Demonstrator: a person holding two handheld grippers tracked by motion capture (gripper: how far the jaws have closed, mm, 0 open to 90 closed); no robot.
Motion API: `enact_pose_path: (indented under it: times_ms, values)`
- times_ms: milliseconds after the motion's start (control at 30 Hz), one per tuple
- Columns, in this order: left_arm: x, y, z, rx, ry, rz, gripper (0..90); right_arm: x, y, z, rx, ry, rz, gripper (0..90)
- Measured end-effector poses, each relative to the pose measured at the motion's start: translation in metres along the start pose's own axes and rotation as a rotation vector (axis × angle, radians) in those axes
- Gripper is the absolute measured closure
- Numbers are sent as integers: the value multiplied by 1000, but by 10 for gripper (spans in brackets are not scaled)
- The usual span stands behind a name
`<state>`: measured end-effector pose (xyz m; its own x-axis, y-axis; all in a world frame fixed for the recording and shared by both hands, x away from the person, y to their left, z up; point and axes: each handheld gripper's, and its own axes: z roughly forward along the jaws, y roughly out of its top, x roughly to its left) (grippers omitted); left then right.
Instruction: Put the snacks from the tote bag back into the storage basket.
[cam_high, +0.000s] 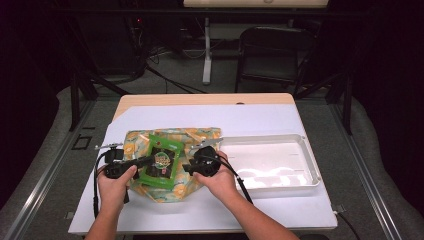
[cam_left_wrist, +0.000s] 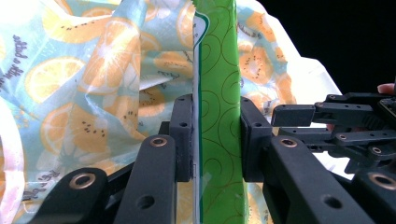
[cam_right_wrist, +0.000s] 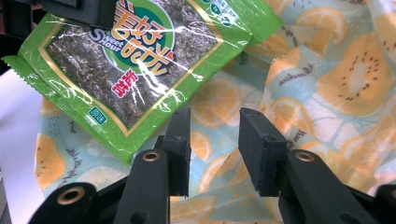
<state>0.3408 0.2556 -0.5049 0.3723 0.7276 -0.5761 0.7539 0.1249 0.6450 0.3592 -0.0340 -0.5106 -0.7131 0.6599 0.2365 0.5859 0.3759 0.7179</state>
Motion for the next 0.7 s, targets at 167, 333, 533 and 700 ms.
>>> enact_pose_path:
  times_ms: [167, 333, 533, 700]
  values:
    - [-6, 4, -7, -15, 20, 23, 721, -2, 2, -7, -32, 10, -9, 645]
    - [-12, 9, -17, -54, 26, 31, 721, -5, 6, -12, -37, 13, -30, 644]
    - [-22, 18, -24, -63, 38, 58, 721, -9, 10, -14, -31, 22, -28, 636]
    - [-31, 25, -28, -82, 41, 71, 721, -12, 15, -20, -64, 10, -33, 613]
